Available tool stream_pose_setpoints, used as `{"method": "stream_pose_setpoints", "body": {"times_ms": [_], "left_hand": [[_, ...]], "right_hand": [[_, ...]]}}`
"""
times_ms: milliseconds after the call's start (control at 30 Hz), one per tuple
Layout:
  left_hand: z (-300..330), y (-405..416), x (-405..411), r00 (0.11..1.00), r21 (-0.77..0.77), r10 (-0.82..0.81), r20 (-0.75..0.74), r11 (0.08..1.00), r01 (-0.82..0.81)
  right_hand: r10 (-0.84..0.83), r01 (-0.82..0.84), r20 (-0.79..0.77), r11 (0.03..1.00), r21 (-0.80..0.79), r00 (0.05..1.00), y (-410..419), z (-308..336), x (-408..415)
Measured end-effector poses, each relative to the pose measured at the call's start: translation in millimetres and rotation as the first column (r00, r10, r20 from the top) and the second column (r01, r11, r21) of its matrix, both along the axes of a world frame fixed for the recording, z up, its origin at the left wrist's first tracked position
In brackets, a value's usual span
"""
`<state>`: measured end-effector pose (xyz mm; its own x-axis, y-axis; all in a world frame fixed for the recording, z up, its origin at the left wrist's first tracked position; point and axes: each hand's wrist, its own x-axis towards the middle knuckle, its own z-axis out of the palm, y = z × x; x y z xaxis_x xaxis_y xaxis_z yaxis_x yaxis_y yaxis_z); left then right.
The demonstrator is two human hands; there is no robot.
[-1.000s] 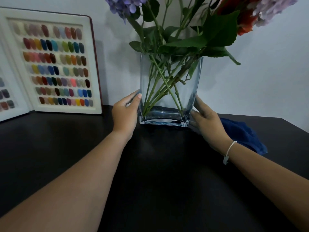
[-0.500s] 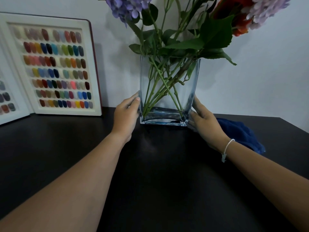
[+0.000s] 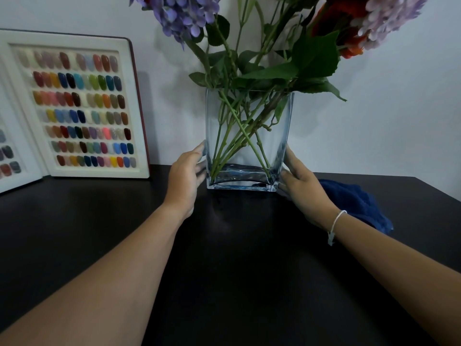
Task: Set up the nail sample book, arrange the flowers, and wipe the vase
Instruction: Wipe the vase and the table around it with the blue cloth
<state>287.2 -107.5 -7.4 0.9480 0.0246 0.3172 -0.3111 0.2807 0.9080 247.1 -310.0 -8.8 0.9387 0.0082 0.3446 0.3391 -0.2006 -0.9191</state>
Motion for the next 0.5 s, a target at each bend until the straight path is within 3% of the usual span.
{"method": "stream_pose_setpoints", "body": {"times_ms": [233, 333, 400, 500], "left_hand": [[-1, 1, 0, 1.0, 0.01, 0.008, 0.015, 1.0, -0.008], [0, 0, -3, 1.0, 0.028, 0.006, 0.028, 1.0, -0.006], [-1, 0, -5, 1.0, 0.058, 0.001, 0.028, 0.998, -0.003], [-1, 2, -8, 0.999, 0.137, 0.044, 0.008, 0.99, -0.045]], "right_hand": [[-0.035, 0.035, 0.007, 0.999, -0.014, 0.999, 2, 1, -2], [-0.172, 0.179, 0.078, 0.979, -0.093, 0.982, 5, 1, -7], [-0.318, 0.347, 0.194, 0.927, -0.141, 0.928, 4, 2, -14], [-0.433, 0.594, 0.449, 0.737, -0.323, 0.781, -13, 7, -24]]}}
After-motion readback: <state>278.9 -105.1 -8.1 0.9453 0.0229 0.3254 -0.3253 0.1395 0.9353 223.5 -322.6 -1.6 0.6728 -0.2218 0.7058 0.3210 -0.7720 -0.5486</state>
